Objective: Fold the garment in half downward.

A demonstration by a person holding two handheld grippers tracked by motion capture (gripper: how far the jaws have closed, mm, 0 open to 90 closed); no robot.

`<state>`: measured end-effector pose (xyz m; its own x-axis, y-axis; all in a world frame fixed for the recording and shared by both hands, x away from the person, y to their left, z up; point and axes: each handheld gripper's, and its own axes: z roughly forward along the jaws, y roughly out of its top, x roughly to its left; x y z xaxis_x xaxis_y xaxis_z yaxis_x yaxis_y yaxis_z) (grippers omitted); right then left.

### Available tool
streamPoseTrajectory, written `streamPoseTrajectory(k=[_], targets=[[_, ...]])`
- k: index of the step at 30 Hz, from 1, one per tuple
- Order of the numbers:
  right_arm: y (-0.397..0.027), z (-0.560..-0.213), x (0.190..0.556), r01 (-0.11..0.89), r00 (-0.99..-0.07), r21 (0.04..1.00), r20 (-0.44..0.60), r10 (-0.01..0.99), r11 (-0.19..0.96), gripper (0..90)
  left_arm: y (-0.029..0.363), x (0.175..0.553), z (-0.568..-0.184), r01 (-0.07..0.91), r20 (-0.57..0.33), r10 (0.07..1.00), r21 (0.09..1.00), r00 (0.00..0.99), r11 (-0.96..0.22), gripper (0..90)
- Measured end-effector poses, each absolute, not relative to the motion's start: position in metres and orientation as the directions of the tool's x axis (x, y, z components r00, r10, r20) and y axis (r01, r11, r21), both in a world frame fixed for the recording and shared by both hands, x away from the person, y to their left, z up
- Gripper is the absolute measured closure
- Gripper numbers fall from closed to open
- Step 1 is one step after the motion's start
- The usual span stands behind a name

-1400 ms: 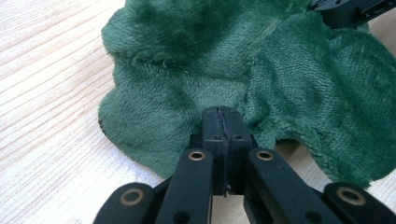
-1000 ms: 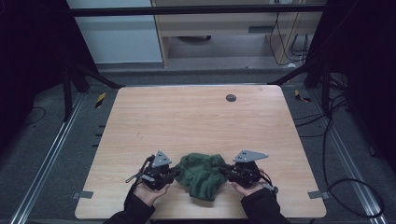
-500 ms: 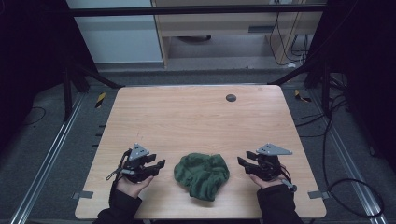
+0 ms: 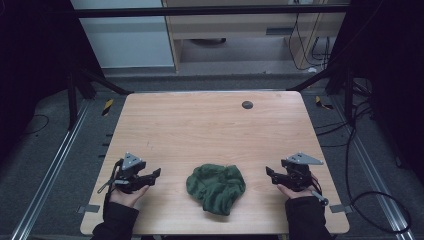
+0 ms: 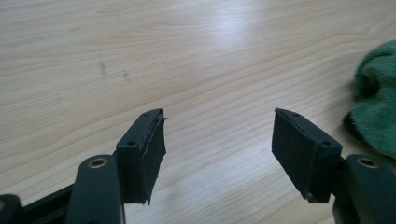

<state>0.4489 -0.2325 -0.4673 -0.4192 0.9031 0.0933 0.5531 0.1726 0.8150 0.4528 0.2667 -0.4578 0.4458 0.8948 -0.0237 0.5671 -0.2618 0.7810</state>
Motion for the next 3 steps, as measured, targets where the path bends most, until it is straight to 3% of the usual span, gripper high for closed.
streamPoseTrajectory(k=[3], targets=[[-0.2368,-0.4684,0.4499,0.561,-0.405,0.812,0.098,0.909,0.162,30.0,0.2735,0.4537,-0.4585,0.572,-0.032,0.904,0.784,0.425,-0.242,32.9]])
